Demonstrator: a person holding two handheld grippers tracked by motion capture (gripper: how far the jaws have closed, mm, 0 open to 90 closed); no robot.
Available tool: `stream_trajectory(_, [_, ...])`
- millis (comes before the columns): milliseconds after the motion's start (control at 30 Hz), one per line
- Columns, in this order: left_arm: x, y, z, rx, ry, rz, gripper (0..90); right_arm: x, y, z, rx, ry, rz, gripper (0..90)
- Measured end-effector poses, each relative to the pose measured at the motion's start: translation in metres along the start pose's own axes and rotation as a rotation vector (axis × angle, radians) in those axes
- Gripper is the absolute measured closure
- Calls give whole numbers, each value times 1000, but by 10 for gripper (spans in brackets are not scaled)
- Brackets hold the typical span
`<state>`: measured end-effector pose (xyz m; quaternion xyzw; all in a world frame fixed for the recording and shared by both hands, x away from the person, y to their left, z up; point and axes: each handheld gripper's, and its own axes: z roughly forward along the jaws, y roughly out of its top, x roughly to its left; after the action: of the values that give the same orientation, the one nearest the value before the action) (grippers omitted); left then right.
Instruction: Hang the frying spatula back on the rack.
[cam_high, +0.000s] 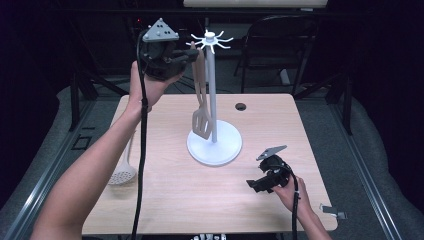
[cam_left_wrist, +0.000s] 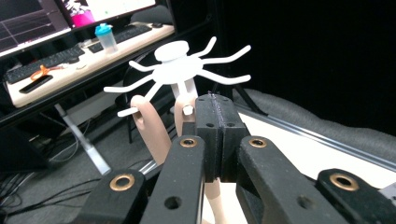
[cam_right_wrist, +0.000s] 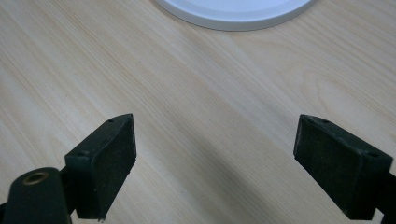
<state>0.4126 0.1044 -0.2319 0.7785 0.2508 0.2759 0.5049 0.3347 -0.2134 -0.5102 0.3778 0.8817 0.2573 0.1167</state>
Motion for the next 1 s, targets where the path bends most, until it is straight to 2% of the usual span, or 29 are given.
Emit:
stream_trajectory(33, [2,0,1,3,2,-1,900,1,-1,2,-25,16,19,125])
stream_trajectory(67, [4,-1,2,2,6,-9,900,0,-1,1,-22,15,17,125])
stream_trajectory(100, [6,-1,2,1,8,-16,900,-1,-1,-1,-3,-7,-2,126])
stream_trajectory(200, [9,-1,3,-3,14,-24,900,-1,-2,1,-26,10,25,135])
stream_trajectory(300, [10,-1,4,1,24,-23,900,-2,-2,0,-18,8,20,135])
stream_trajectory(433, [12,-2,7,17,39,-19,900,0,-2,1,-34,10,34,134])
stream_trajectory(567, [17,-2,10,26,59,-19,900,-2,-2,0,-16,8,19,134])
stream_trajectory(700, [19,-3,12,24,69,-20,900,-2,-2,0,-23,6,23,134])
stream_trajectory(1000, [24,-2,16,30,73,-23,900,-1,-2,0,-23,11,25,136])
